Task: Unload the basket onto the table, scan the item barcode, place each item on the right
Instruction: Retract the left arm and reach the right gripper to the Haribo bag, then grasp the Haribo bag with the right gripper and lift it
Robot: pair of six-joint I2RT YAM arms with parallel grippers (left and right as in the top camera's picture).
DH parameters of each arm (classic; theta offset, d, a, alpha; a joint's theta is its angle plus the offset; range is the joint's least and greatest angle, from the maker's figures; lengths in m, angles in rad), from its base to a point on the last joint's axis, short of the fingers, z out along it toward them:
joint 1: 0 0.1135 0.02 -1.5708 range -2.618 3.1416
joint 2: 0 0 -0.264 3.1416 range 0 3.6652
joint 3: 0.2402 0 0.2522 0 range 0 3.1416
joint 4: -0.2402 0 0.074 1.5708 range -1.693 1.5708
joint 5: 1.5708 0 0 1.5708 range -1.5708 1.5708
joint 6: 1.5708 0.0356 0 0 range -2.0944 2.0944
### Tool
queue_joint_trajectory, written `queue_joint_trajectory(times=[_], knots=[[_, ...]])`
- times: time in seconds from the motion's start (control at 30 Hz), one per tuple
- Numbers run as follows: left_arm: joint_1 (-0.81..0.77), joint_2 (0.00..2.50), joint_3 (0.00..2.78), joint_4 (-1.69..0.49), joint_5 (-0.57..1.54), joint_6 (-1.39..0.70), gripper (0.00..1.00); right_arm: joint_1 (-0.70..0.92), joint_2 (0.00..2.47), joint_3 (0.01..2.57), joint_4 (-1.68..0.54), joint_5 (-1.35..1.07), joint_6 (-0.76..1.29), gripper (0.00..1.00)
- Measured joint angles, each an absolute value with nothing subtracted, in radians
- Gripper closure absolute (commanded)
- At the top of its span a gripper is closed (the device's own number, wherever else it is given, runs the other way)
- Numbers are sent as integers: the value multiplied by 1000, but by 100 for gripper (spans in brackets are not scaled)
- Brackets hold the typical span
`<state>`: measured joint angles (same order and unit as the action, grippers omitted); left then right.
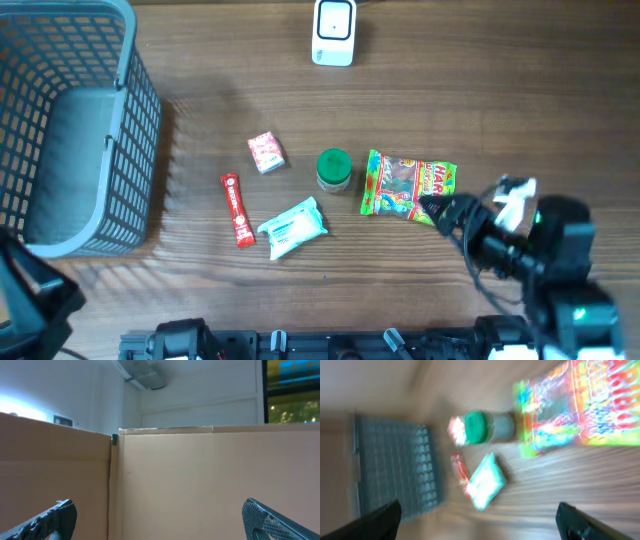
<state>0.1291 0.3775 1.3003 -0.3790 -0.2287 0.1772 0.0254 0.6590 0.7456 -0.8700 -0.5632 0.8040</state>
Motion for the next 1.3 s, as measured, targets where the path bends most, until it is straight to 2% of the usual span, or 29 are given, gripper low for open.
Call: queue_joint_trajectory(times=[0.13, 0.27, 0.4, 0.53, 0.73, 0.93, 1.17, 1.3], knots=[[222, 375, 1290, -370, -150, 143, 0, 60, 913, 1022, -1141, -317, 807, 0], [238, 373, 1290, -352, -125, 84, 0, 63, 1171, 1092, -1272, -193, 836, 0], [238, 372, 1290, -355, -121, 63, 0, 63, 1370, 1084, -1263, -158, 817, 0], [238, 347, 1288, -368, -113, 24, 0, 73, 1532, 1080, -1128, -154, 698, 0], [238, 245, 1279, -366, -57, 1, 0, 78, 1563, 1072, -994, -234, 598, 0], [238, 142, 1155, -280, 5, -10, 0, 116, 1563, 1072, -877, -280, 574, 0], [233, 90, 1051, -224, 18, -28, 0, 273, 1565, 1072, -834, -166, 488, 0], [229, 57, 1051, -216, 18, -29, 0, 289, 1595, 1072, -833, -90, 447, 0]])
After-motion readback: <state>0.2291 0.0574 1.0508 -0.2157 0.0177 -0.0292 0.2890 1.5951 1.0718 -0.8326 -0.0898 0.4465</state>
